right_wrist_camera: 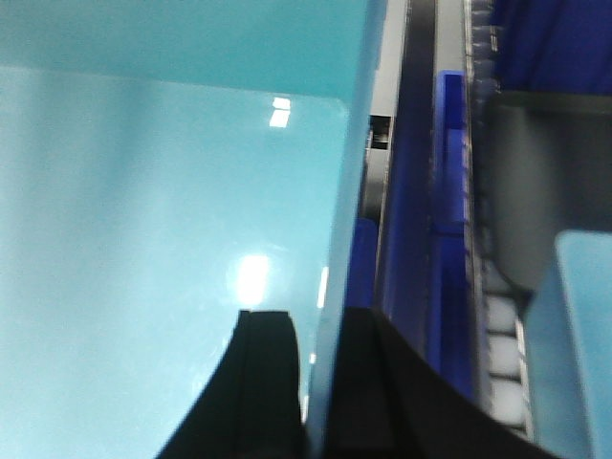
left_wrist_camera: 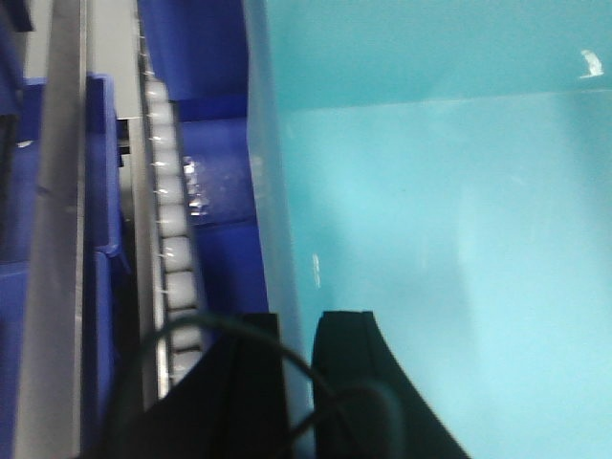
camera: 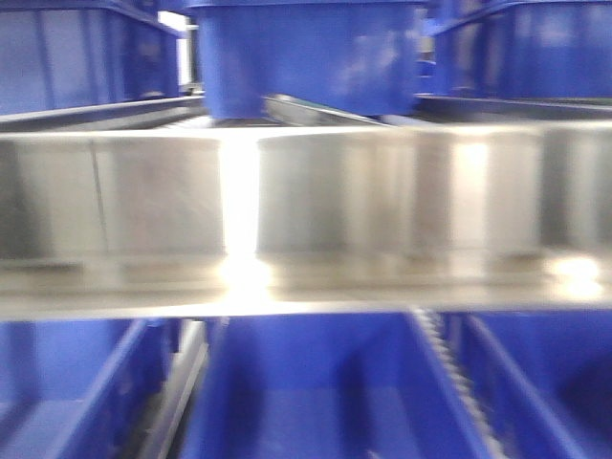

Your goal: Move two blue bins to right shelf middle

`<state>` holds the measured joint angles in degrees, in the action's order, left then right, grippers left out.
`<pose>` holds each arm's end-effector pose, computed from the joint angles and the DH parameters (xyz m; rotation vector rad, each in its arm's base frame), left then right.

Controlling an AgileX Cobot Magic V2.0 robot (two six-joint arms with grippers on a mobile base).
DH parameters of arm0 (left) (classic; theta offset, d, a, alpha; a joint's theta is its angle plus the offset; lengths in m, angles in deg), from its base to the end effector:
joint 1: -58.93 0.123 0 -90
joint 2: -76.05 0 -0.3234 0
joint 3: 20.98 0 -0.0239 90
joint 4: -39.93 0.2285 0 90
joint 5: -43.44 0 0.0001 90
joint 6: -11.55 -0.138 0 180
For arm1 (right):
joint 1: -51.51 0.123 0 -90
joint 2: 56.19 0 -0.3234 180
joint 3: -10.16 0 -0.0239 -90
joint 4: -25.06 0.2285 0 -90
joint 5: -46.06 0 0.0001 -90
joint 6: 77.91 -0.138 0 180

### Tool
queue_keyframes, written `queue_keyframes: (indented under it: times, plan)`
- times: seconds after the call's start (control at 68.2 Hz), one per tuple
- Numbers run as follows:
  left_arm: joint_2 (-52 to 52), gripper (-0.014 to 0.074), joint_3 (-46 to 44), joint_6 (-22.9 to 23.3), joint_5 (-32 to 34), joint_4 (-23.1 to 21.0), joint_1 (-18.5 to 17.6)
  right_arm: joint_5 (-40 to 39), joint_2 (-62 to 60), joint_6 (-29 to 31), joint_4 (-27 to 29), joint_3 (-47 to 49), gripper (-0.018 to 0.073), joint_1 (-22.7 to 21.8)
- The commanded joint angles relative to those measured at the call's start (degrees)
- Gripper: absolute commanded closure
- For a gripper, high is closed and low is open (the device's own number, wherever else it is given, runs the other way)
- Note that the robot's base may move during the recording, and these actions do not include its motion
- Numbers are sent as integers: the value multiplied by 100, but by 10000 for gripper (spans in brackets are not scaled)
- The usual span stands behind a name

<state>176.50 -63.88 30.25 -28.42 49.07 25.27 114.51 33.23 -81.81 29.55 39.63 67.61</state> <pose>0.2981 -0.1735 0.4975 0.2698 2.2460 -0.2936 0.2763 0.0902 0.4960 -0.2467 2.2398 0.2855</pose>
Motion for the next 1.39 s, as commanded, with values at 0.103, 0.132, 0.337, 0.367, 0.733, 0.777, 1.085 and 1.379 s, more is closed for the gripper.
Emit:
queue_keyframes:
  times: [0.103,0.132,0.337,0.367,0.733,0.777,1.085,1.379]
  plan:
    - [-114,707,-92,-51,190,-85,-41,-563,-38,65,-131,47,711,-4]
    - [-114,707,-92,-51,190,-85,-41,-615,-38,65,-131,47,711,-4]
    - [-114,707,-92,-51,190,-85,-41,-737,-38,65,-131,47,711,-4]
    - [-114,707,-92,-51,190,-85,-41,-737,-38,65,-131,47,711,-4]
    - [-114,707,-92,-51,190,-85,-41,-737,-38,65,-131,47,711,-4]
    - [-114,707,-92,-51,190,-85,-41,-737,-38,65,-131,47,711,-4]
    - [-114,707,-92,-51,545,-85,-41,-737,-38,65,-131,47,711,-4]
    - [-114,707,-92,-51,682,-85,-41,-737,-38,65,-131,47,711,-4]
